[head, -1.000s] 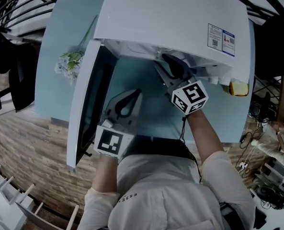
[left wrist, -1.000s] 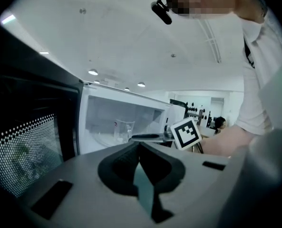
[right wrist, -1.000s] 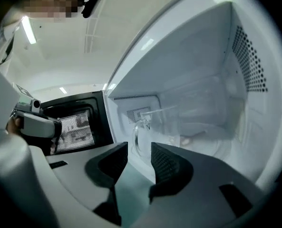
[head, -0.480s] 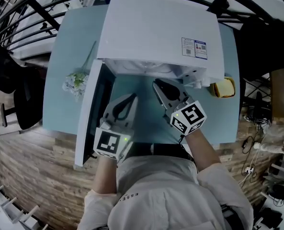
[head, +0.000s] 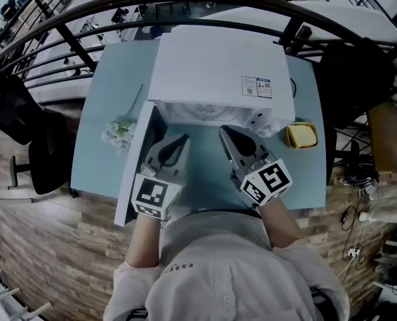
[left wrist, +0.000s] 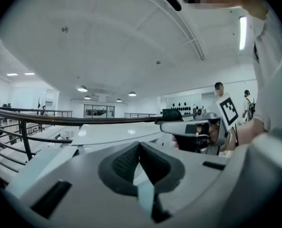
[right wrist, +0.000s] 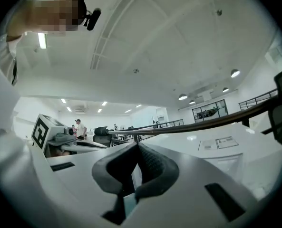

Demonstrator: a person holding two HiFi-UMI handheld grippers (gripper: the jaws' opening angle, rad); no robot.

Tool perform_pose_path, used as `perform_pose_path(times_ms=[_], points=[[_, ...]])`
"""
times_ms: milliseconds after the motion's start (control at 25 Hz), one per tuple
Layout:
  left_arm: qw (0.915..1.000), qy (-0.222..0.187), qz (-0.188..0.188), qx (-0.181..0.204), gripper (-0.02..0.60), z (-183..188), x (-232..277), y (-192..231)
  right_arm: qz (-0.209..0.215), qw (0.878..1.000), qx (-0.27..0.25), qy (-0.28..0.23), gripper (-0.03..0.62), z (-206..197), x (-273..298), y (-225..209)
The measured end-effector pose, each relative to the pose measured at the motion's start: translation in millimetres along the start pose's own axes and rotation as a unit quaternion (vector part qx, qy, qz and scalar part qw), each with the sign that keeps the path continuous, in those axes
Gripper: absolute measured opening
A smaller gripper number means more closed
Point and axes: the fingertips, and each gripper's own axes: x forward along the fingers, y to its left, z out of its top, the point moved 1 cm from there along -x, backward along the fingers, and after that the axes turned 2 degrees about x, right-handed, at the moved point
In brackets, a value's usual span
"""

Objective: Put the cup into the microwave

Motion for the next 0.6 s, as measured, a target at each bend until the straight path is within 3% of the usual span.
perform_pose_path(times_ms=[320, 600], points=[[0.9991, -0.038, 0.016, 0.005, 0.003, 24.9, -13.2, 10.2, -0.008, 0.999, -0.043, -0.01, 0.015, 17.3, -12.9, 2.4], [0.9991, -0.039, 0.016, 0.008, 0.003, 29.1, -16.5, 13.3, -0.004, 0.998, -0.06, -0.016, 0.015, 22.1, -11.5, 7.4]])
